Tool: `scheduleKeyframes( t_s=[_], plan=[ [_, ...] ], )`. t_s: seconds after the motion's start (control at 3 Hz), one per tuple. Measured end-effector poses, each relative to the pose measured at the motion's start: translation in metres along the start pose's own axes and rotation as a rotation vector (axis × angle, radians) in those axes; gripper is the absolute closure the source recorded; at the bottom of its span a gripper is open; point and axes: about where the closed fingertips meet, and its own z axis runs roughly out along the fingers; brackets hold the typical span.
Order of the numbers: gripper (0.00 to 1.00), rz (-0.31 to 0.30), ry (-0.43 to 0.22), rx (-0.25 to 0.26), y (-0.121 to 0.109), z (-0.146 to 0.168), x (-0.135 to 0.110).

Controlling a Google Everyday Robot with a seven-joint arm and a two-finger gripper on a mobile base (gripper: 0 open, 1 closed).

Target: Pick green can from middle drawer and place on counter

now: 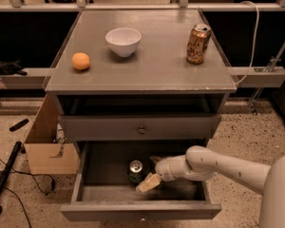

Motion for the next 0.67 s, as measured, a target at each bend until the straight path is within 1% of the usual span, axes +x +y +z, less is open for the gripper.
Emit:
scheduleKeyframes(
  t_s=[0.33,0.67],
  plan=[
    [0.0,0.069,-0.078,0.001,-0.014,0.018,-0.011],
    [0.0,0.173,-0.239,-0.009,-0.012,0.015,-0.037]
  ],
)
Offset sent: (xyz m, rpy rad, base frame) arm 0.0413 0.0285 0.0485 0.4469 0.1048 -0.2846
